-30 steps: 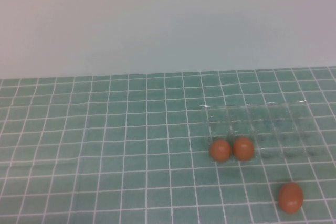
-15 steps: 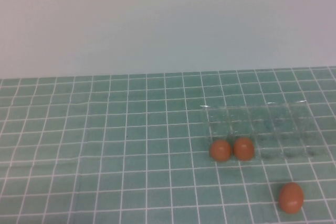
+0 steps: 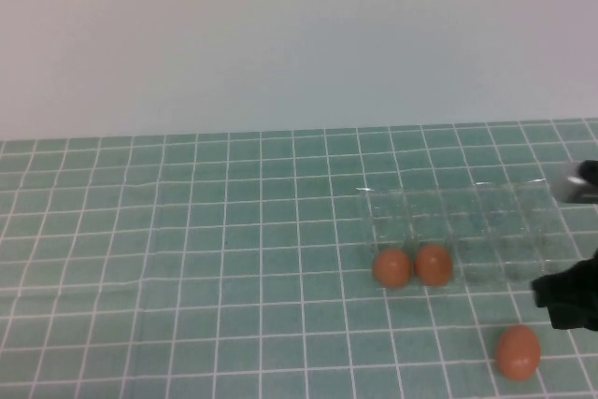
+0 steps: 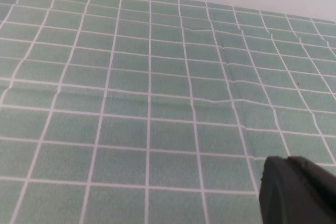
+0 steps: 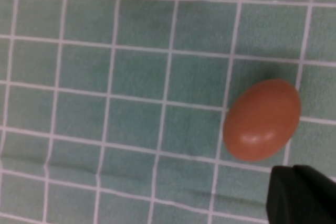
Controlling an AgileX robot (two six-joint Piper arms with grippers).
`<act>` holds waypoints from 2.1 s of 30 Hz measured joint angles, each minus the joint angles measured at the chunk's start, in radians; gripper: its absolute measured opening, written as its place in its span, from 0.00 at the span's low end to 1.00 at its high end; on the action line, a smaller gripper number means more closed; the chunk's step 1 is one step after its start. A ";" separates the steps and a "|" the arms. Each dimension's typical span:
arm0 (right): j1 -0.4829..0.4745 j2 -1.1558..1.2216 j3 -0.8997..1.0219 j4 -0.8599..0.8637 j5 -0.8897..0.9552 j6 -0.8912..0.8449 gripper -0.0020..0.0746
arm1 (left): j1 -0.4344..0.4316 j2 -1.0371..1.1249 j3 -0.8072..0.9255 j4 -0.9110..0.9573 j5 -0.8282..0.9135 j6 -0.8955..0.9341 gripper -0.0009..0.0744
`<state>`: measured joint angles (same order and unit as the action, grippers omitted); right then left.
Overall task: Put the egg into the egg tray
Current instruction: Pick up the egg, then place the egg in the egg tray
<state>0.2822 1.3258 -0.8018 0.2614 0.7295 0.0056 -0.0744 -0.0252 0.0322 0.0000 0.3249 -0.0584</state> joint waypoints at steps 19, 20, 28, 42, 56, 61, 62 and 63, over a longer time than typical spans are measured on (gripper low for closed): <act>0.103 0.362 -0.150 -0.161 0.033 0.443 0.75 | 0.000 0.000 0.000 0.000 0.000 0.000 0.01; 0.103 0.373 -0.150 -0.161 0.025 0.443 0.78 | 0.000 0.000 0.000 0.000 0.000 0.000 0.01; 0.103 0.434 -0.150 -0.168 -0.047 0.448 0.77 | 0.000 0.000 0.000 0.000 0.000 0.000 0.01; 0.103 0.456 -0.243 -0.192 -0.019 0.332 0.49 | 0.000 0.000 0.000 0.000 0.000 0.000 0.01; 0.107 0.390 -0.256 -0.639 -0.314 0.534 0.49 | 0.000 0.000 0.000 0.000 0.000 0.000 0.01; 0.107 0.390 -0.139 -0.694 -0.644 0.547 0.49 | 0.000 0.000 0.000 0.000 0.000 0.000 0.01; 0.107 0.388 -0.113 -0.694 -0.707 0.547 0.49 | 0.000 0.000 0.000 0.000 0.000 0.000 0.01; 0.107 0.386 -0.087 -0.694 -0.756 0.543 0.49 | 0.000 0.000 0.000 0.000 0.000 0.000 0.01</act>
<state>0.3893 1.7113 -0.8887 -0.4330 -0.0262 0.5490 -0.0744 -0.0252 0.0322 0.0000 0.3249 -0.0584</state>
